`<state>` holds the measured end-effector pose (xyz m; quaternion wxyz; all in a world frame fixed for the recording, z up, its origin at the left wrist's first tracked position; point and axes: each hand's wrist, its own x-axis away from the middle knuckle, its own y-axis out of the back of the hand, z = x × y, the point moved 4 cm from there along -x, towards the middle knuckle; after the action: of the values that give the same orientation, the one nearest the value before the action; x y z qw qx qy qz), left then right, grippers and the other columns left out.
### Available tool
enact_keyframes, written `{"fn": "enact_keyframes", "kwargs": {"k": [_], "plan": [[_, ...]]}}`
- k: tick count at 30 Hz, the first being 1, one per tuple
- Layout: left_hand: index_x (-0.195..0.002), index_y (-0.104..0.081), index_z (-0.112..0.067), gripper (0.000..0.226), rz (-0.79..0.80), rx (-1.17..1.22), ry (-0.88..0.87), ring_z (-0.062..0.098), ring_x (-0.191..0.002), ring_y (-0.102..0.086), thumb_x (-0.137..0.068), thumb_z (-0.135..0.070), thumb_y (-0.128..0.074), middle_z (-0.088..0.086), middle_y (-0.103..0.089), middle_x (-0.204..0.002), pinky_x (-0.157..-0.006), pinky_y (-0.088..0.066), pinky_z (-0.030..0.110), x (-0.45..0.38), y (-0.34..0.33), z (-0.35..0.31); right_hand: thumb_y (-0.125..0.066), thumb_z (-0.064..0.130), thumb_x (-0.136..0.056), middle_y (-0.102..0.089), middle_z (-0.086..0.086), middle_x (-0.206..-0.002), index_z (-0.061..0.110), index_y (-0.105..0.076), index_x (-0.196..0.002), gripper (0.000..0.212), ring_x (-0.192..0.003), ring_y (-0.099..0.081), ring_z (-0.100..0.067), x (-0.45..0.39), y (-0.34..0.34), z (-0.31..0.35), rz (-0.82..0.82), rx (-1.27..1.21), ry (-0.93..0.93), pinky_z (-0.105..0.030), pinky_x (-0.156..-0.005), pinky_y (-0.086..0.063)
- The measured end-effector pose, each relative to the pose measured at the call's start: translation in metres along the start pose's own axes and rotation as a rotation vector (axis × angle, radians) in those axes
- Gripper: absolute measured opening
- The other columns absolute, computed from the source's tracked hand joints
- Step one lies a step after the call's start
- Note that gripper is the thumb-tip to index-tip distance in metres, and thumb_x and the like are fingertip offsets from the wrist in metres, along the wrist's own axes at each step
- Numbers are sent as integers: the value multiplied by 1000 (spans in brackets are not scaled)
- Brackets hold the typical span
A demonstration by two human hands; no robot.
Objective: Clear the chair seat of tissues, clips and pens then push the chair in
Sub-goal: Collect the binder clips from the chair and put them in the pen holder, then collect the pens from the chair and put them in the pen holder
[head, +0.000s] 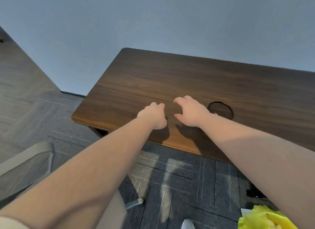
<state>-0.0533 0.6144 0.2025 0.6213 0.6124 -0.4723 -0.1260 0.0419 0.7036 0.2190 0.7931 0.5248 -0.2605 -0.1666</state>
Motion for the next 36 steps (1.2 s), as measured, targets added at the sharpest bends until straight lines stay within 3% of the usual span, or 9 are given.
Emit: {"fn": "enact_keyframes", "kwargs": {"k": [5,12,16,24,28,31,36], "plan": [[-137,-37,-19,54,12,38,156,36,-123,-47,-88,-34,-56,10,-39,-138,-98,-46,50,40,-25,105,-56,35,-90,-43,-9,-136,32,-29,-142,58,-111,-55,-30,-4,-50,80,90,61,145,-47,-90,-52],[-141,-36,-21,58,29,142,371,37,-125,-46,-88,-38,-53,12,-40,-137,-100,-44,51,120,-87,250,-57,32,-91,-41,-9,-138,31,-25,-145,63,-114,-54,-33,8,-143,197,210,138,400,-48,-88,-52],[-143,-32,-23,60,20,198,497,35,-130,-42,-88,-38,-52,11,-38,-143,-104,-41,49,173,-132,311,-60,27,-88,-40,-7,-140,31,-27,-143,64,-114,-55,-33,27,-206,253,294,171,497,-50,-90,-53],[-133,-42,-20,42,49,236,732,32,-124,-46,-93,-34,-42,9,-48,-133,-96,-40,44,267,-250,394,-60,27,-86,-43,-8,-132,24,-37,-137,57,-117,-50,-32,73,-340,322,469,285,679,-46,-90,-50],[-133,-40,-17,40,155,226,722,33,-120,-47,-95,-31,-37,10,-47,-133,-95,-41,44,299,-305,416,-63,27,-84,-44,-9,-130,21,-39,-135,57,-118,-48,-34,92,-397,333,561,345,723,-47,-94,-47],[-130,-39,-18,45,248,181,709,31,-117,-45,-86,-14,-43,10,-46,-125,-91,-42,43,317,-334,426,-60,25,-83,-45,-10,-123,21,-41,-130,51,-112,-50,-34,103,-431,336,614,431,748,-46,-92,-47],[-132,-37,-22,60,353,-20,585,28,-127,-38,-78,-7,-60,7,-41,-131,-97,-37,47,331,-367,433,-60,20,-82,-46,-10,-122,22,-43,-129,50,-110,-52,-34,117,-466,337,637,508,798,-41,-85,-47]]}}
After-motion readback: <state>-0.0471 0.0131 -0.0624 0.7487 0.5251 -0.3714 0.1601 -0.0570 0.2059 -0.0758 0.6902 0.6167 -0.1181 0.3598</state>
